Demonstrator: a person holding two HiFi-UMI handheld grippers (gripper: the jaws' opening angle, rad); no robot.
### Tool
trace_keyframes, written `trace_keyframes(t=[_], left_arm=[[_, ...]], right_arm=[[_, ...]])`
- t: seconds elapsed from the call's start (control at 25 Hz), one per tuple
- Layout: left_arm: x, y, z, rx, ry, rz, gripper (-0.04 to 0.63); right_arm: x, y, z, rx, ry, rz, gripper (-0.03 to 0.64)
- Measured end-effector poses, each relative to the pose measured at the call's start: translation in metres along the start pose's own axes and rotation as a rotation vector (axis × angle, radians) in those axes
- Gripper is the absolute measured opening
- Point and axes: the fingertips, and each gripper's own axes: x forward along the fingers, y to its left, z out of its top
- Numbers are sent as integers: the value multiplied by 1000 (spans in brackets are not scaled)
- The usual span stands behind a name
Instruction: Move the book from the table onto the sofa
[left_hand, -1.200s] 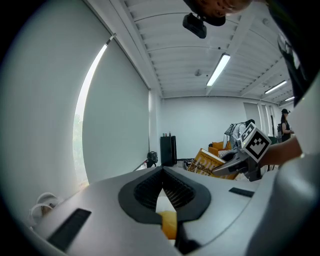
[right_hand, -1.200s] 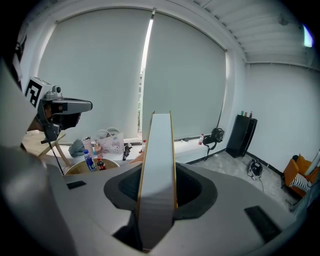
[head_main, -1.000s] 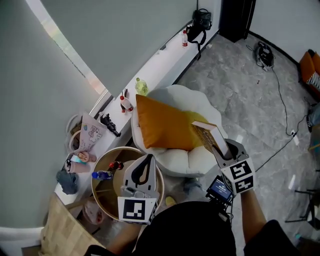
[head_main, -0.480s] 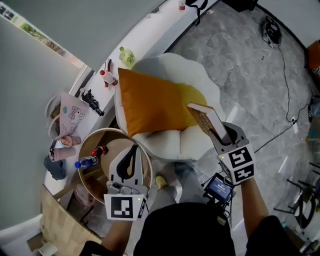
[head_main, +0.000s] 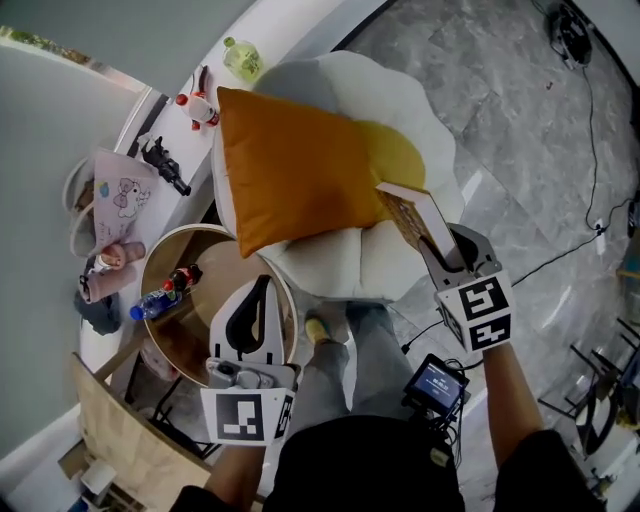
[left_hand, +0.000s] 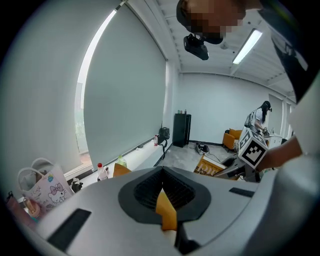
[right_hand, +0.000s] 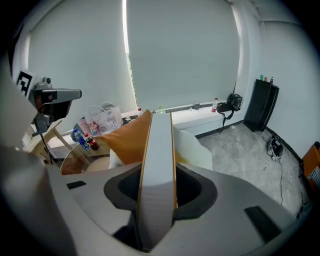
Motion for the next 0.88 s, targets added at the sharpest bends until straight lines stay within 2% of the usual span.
trace_keyframes(t=[0.36, 0.88], left_arm=[[43, -5, -67, -34, 86, -7, 9], [120, -22, -112, -98, 148, -44, 9]], right_arm=[[74, -20, -50, 10, 69, 6, 149], [178, -54, -108, 82, 150, -21, 149]])
